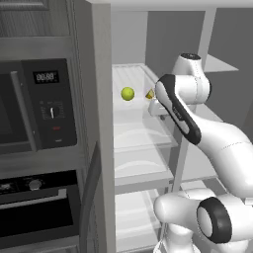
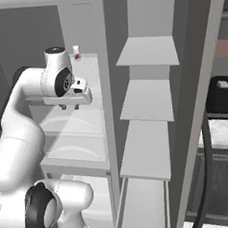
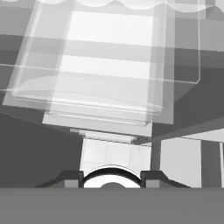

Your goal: Take the pear and lemon wedge from the fridge shelf and place them in the freezer drawer to begin freezing them.

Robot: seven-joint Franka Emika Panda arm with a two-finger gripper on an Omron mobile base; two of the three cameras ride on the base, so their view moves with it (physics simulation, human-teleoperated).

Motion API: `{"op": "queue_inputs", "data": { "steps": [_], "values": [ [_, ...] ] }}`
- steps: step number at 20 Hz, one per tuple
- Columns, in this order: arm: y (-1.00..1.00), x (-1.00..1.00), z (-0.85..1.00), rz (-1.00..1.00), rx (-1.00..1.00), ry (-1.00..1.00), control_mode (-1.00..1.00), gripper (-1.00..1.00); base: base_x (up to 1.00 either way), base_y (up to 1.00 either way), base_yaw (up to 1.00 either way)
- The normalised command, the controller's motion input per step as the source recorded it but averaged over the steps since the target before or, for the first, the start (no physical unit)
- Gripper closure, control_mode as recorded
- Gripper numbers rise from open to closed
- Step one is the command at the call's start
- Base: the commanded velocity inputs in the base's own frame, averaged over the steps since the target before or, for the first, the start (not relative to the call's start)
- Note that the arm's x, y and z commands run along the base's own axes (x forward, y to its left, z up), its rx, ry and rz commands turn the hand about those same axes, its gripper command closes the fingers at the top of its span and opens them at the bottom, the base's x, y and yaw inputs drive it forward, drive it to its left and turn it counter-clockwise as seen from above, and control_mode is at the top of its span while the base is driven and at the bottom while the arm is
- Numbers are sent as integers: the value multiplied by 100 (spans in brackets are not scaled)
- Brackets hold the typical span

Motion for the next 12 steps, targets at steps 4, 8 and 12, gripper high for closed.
{"op": "queue_inputs", "data": {
  "steps": [4, 8, 12],
  "values": [
    [4, -48, -8, 0, 0, -4, -100, -100, 0, 0, 0],
    [37, -32, 2, -15, 5, -14, -100, -100, 0, 0, 0],
    [72, 13, 42, -11, 0, -26, -100, -100, 0, 0, 0]
  ]
}}
